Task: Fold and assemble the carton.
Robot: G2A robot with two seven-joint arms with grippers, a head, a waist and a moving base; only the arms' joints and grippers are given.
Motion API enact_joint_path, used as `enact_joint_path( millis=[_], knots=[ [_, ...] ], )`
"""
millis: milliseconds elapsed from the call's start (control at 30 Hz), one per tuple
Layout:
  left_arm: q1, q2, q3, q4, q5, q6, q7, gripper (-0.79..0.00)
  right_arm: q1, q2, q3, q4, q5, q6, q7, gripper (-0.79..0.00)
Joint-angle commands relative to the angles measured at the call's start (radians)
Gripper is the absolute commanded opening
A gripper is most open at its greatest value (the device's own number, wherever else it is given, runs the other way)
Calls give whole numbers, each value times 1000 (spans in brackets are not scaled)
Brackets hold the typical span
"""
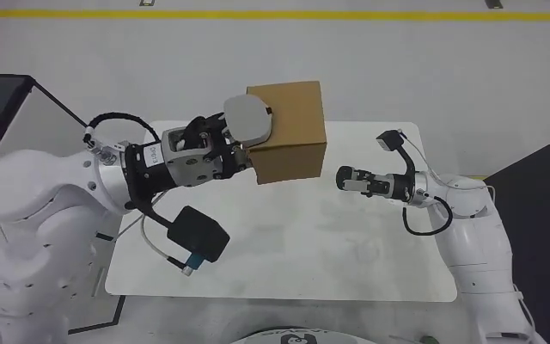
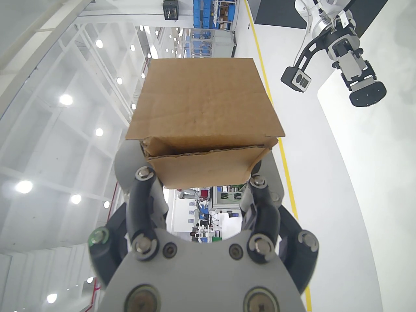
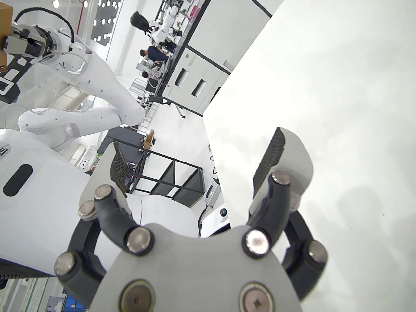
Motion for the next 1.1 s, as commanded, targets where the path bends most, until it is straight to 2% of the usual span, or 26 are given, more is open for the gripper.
enact_joint_path(
  millis=[0,200,433,633,733,833,1000,1067],
  knots=[
    [-1,0,0,0,-2,-2,-2,-785,0,0,0,0,0,0,0,0],
    [5,1,8,0,20,20,11,-785,0,0,0,0,0,0,0,0],
    [11,10,-3,0,122,133,125,-785,0,0,0,0,0,0,0,0],
    [29,19,-7,4,194,164,191,-785,0,0,0,0,0,0,0,0],
    [41,20,-13,16,131,101,174,-785,0,0,0,0,0,0,0,0],
    [51,19,-19,50,-3,-37,101,-785,0,0,0,0,0,0,0,0],
    [81,10,-46,70,-246,-111,-79,-785,0,0,0,0,0,0,0,0],
    [97,6,-55,77,-342,-111,-145,-785,0,0,0,0,0,0,0,0]
  ],
)
